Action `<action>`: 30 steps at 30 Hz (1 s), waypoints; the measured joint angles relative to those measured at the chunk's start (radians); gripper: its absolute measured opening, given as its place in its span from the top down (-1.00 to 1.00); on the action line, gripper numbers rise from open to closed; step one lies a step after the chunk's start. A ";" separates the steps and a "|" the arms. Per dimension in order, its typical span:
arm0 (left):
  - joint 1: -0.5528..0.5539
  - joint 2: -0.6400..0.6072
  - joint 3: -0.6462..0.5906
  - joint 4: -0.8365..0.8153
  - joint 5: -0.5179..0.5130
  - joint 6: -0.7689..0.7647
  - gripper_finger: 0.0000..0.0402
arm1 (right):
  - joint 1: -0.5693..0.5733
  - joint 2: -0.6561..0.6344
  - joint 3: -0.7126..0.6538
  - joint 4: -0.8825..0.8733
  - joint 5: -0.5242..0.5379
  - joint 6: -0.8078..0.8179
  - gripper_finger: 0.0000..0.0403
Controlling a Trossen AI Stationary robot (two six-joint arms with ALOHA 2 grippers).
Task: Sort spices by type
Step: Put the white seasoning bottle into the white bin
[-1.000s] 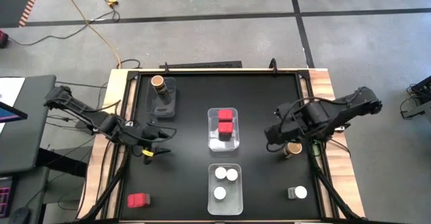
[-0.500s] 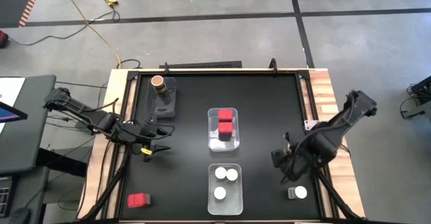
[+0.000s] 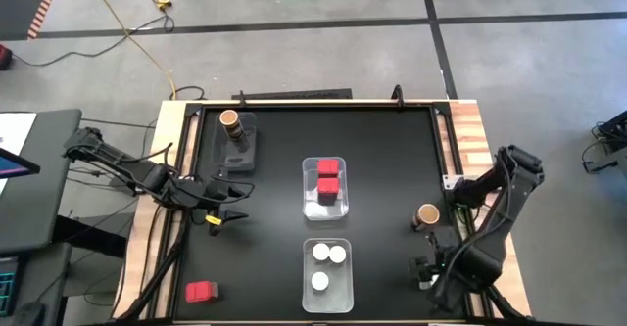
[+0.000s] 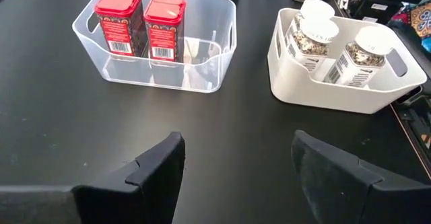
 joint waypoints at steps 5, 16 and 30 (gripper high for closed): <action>0.000 0.000 0.000 0.000 0.000 -0.022 -0.30 | 0.005 0.029 -0.002 0.012 -0.010 0.000 -0.91; 0.000 0.000 0.000 0.003 0.000 -0.067 -0.30 | 0.044 0.034 -0.098 0.160 -0.022 0.001 -0.91; 0.000 0.000 0.000 0.004 0.000 -0.108 -0.30 | 0.067 0.033 -0.255 0.382 -0.022 0.000 -0.91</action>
